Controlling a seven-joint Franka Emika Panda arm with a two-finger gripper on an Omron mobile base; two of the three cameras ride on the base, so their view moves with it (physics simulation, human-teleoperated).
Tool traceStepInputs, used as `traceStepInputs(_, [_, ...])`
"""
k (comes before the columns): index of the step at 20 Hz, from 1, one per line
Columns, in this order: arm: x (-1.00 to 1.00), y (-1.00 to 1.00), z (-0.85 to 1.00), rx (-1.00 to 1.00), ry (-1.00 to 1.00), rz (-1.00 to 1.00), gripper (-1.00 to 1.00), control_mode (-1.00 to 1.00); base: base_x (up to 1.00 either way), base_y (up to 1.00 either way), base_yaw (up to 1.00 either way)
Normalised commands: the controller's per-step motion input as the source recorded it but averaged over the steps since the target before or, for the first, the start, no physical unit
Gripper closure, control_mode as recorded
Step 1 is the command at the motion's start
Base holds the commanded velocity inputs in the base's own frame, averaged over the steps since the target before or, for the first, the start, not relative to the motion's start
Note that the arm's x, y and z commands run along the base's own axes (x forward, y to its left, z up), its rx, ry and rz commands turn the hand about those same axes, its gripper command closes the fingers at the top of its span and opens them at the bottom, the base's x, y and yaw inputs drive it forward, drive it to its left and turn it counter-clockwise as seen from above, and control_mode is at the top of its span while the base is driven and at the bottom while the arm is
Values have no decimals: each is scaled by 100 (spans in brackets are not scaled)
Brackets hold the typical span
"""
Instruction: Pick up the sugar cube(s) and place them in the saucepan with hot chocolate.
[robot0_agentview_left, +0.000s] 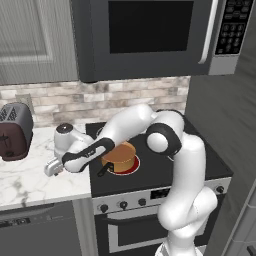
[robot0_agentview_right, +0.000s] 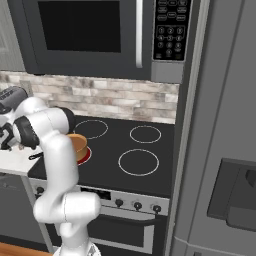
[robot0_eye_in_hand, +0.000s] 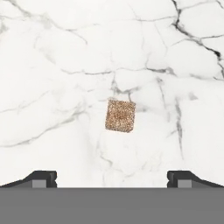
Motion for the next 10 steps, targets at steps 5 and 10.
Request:
traceStepInputs(5, [18,0,-22,0,2,0,-100,-100,0,0,0])
traceStepInputs(10, [15,1,-2,0,10,0,-100,-100,0,0,0])
